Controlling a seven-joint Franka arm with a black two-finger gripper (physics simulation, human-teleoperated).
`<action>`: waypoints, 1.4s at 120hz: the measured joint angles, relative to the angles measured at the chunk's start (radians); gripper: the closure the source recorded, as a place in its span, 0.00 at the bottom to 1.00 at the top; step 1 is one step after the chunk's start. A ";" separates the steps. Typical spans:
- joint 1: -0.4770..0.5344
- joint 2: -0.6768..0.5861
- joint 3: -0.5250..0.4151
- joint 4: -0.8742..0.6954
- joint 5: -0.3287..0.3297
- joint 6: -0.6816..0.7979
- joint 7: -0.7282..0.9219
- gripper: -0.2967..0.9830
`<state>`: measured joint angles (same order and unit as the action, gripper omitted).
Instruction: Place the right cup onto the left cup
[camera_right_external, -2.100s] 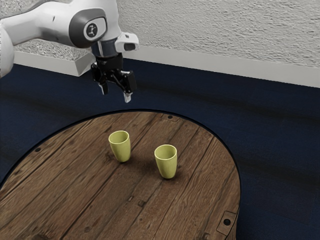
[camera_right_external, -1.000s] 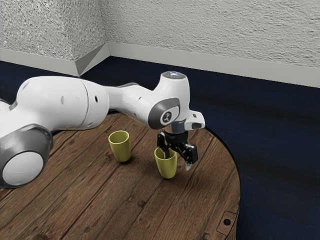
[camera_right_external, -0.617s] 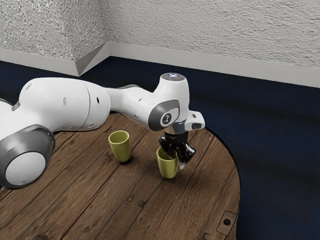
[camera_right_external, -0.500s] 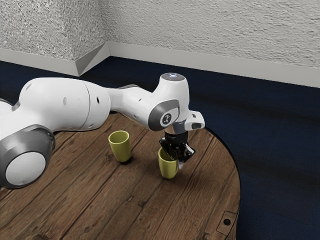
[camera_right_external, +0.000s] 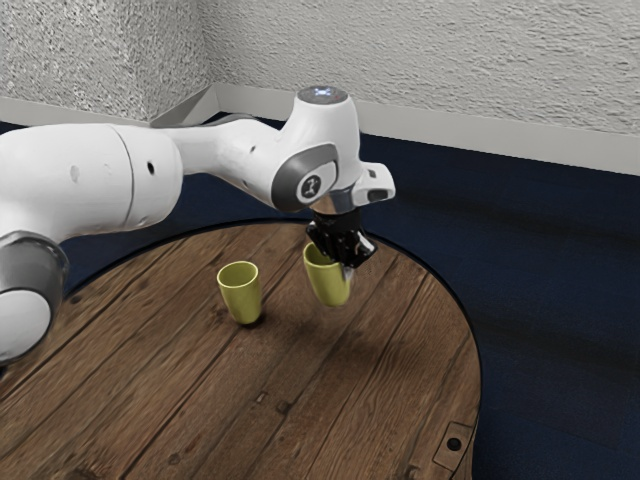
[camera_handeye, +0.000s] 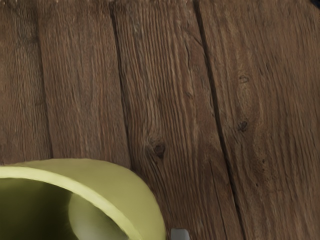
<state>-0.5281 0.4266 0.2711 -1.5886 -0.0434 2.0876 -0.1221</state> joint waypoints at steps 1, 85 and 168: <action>0.000 -0.003 0.001 0.001 0.003 -0.002 0.000 0.84; 0.049 -0.056 0.295 0.010 -0.010 -0.139 0.097 0.84; 0.086 -0.064 0.196 -0.094 -0.021 -0.034 0.166 0.84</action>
<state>-0.4422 0.3626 0.4673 -1.6827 -0.0643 2.0538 0.0438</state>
